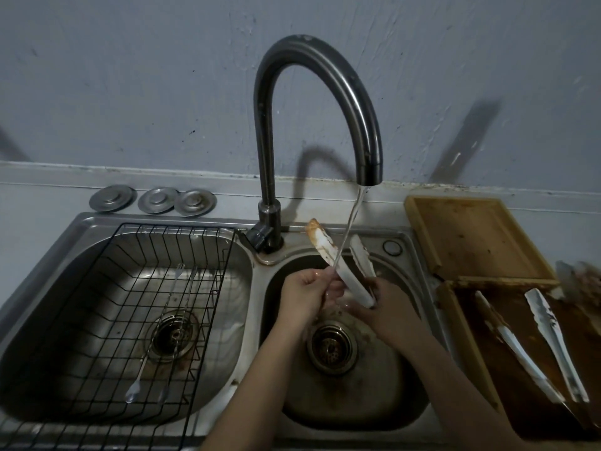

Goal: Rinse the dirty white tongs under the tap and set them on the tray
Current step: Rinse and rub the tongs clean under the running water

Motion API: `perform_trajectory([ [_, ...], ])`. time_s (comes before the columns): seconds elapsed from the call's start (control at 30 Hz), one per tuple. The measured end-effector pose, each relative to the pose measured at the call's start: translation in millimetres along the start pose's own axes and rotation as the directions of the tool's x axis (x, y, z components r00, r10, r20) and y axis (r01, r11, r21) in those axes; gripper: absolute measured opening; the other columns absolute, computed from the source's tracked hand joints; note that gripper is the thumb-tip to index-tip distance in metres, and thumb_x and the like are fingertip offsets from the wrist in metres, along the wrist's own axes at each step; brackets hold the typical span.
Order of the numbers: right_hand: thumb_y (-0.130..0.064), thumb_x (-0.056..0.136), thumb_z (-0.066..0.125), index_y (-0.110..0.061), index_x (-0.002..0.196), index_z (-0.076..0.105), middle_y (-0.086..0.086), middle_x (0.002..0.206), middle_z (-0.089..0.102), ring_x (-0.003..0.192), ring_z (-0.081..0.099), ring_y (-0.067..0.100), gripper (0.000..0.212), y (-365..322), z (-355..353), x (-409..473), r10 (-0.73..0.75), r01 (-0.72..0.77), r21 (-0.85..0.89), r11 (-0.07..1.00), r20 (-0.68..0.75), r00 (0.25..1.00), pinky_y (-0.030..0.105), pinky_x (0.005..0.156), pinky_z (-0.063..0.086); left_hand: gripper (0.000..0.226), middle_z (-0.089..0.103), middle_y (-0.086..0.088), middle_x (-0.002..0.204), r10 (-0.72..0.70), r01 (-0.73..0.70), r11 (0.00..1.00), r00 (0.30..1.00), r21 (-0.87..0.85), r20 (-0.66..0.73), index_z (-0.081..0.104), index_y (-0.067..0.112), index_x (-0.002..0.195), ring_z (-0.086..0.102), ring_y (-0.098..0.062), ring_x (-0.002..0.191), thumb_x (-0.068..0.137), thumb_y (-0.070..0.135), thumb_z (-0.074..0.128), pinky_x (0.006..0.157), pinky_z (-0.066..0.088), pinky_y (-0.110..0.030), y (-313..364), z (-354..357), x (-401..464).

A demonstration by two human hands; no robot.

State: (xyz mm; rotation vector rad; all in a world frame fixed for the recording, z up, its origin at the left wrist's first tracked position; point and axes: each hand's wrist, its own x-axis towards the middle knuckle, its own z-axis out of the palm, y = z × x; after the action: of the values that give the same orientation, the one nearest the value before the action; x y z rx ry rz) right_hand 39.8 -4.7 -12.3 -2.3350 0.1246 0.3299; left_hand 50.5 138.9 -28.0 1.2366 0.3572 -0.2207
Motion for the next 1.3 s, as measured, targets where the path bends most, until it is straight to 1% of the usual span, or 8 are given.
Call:
perform_trajectory([
  [0.1,-0.054,0.083,0.056,-0.015,0.126,0.055,0.004,0.118,0.063,0.1,0.061,0.017,0.059,13.8,-10.7,-8.2,0.089,-0.09,0.017,0.996,0.034,0.995,0.024,0.068,0.049,0.011,0.064,-0.003,0.057,0.105,-0.087,0.981,0.989,0.171,-0.102,0.067,0.014,0.074,0.059,-0.02,0.052,0.082,0.021,0.071,0.052,0.05,-0.032,-11.6,1.4,4.5],
  [0.23,-0.046,0.092,0.046,-0.017,0.1,0.063,0.002,0.069,0.059,0.057,0.053,0.016,0.035,19.0,-16.3,-22.7,0.182,-0.219,0.242,0.945,0.163,0.97,0.03,0.048,0.039,0.027,0.059,0.004,0.071,0.07,-0.021,0.937,0.989,0.348,-0.128,0.053,0.023,0.08,0.058,-0.014,0.067,0.073,0.027,0.078,0.068,0.052,-0.034,-26.6,13.8,-8.9],
  [0.43,-0.039,0.096,0.04,-0.027,0.087,0.057,-0.001,0.08,0.061,0.073,0.058,0.015,0.023,14.6,-8.0,-30.6,0.019,-0.031,0.062,0.998,0.188,0.982,0.027,0.059,0.041,0.027,0.063,-0.004,0.063,-0.035,0.045,0.997,0.987,0.056,-0.159,0.054,0.013,0.072,0.06,-0.012,0.05,0.091,0.033,0.058,0.044,0.047,-0.022,-23.3,19.3,-11.2],
  [0.7,-0.041,0.098,0.03,-0.032,0.096,0.052,0.001,0.082,0.062,0.079,0.057,0.02,0.023,22.3,-5.9,-21.1,-0.064,0.108,-0.304,0.947,0.152,0.986,0.032,0.063,0.041,0.021,0.063,-0.019,0.088,-0.142,0.14,0.989,0.988,0.04,0.066,0.047,0.007,0.095,0.065,-0.015,0.064,0.086,0.011,0.065,0.055,0.058,-0.024,-31.9,17.3,-13.6],
  [0.77,-0.041,0.098,0.028,-0.034,0.102,0.052,0.0,0.085,0.061,0.081,0.057,0.019,0.025,22.6,-5.9,-21.0,-0.063,0.12,-0.343,0.932,0.173,0.983,0.031,0.062,0.038,0.027,0.063,-0.025,0.1,-0.139,0.138,0.99,0.989,0.037,0.039,0.047,0.006,0.099,0.067,-0.018,0.07,0.083,0.012,0.069,0.056,0.058,-0.024,-38.0,16.7,-16.8],
  [1.0,-0.042,0.098,0.027,-0.039,0.083,0.041,0.005,0.087,0.056,0.072,0.057,0.016,0.021,7.6,-4.3,-24.9,-0.106,0.178,-0.383,0.907,0.202,0.974,0.029,0.057,0.035,0.031,0.066,-0.006,0.067,-0.147,0.129,0.979,0.983,-0.156,-0.111,0.058,0.003,0.095,0.068,-0.011,0.052,0.097,0.032,0.047,0.052,0.055,-0.022,-37.7,0.6,-16.8],
  [1.23,-0.042,0.098,0.026,-0.038,0.079,0.04,0.003,0.088,0.053,0.074,0.054,0.017,0.024,-5.5,-12.2,-25.8,-0.111,0.19,-0.483,0.855,0.188,0.976,0.031,0.06,0.037,0.029,0.069,-0.015,0.101,-0.207,0.209,0.978,0.976,0.023,-0.065,0.057,0.007,0.096,0.07,-0.028,0.092,0.075,0.016,0.076,0.086,0.057,-0.042,-28.7,-7.2,-16.2],
  [1.3,-0.04,0.098,0.027,-0.038,0.071,0.037,0.002,0.084,0.055,0.073,0.054,0.016,0.029,-6.4,-14.9,-25.8,-0.127,0.211,-0.473,0.855,0.203,0.971,0.03,0.058,0.035,0.035,0.07,-0.018,0.101,-0.213,0.211,0.977,0.975,-0.038,-0.064,0.057,0.0,0.104,0.072,-0.027,0.087,0.078,0.016,0.074,0.079,0.059,-0.039,-27.5,-8.8,-16.4],
])
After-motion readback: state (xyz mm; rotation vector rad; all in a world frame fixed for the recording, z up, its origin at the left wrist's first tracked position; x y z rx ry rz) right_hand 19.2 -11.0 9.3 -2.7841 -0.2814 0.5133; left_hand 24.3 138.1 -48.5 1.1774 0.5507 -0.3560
